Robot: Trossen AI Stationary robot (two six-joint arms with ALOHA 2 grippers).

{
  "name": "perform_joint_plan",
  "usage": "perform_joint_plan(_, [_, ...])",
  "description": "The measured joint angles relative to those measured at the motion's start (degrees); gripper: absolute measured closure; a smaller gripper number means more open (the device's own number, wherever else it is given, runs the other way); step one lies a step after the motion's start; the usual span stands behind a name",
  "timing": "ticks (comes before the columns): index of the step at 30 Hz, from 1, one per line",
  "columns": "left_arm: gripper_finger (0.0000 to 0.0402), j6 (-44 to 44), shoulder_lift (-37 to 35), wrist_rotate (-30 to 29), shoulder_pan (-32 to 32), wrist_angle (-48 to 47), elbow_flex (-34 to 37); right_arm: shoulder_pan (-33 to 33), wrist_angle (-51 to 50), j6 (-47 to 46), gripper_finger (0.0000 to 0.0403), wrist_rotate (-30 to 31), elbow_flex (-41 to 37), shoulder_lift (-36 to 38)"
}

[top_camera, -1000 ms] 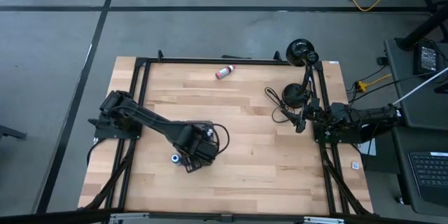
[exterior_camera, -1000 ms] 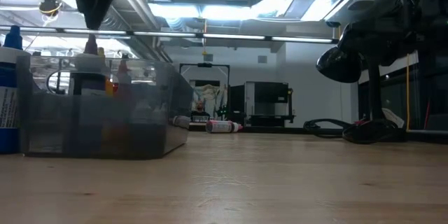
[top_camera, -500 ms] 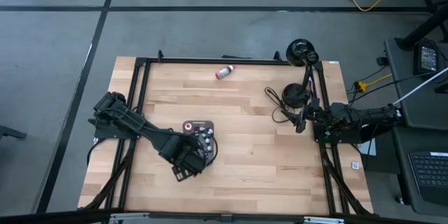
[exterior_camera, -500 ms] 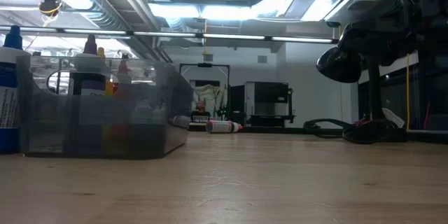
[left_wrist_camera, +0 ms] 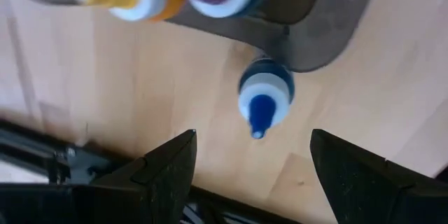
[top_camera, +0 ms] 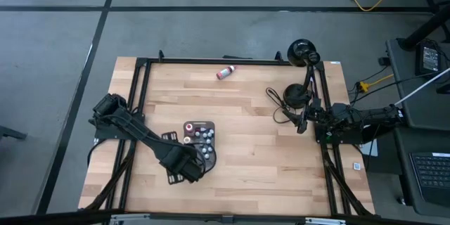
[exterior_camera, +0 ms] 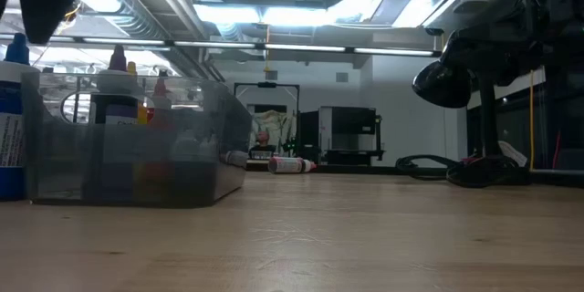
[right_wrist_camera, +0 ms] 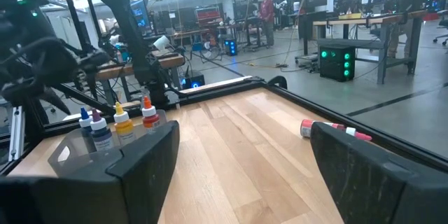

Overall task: Pick & Place food coloring
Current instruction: Put the dark blue food coloring bottle into the bin

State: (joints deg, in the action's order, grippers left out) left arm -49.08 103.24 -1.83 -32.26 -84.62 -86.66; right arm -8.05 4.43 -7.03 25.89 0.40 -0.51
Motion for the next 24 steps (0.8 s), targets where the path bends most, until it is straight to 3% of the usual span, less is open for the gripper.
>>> perform_joint_plan(10, [0.0130, 9.16, 0.00, -0.07, -1.10, 5.32, 4.77, 0.00, 0.01, 0.00, 0.0080, 0.00, -0.01, 0.00])
perform_joint_plan(24, [0.0130, 13.91, 0.00, -3.32, -1.01, 10.55, 9.35, -0.02, 0.01, 0.00, 0.0080, 0.00, -0.01, 0.00])
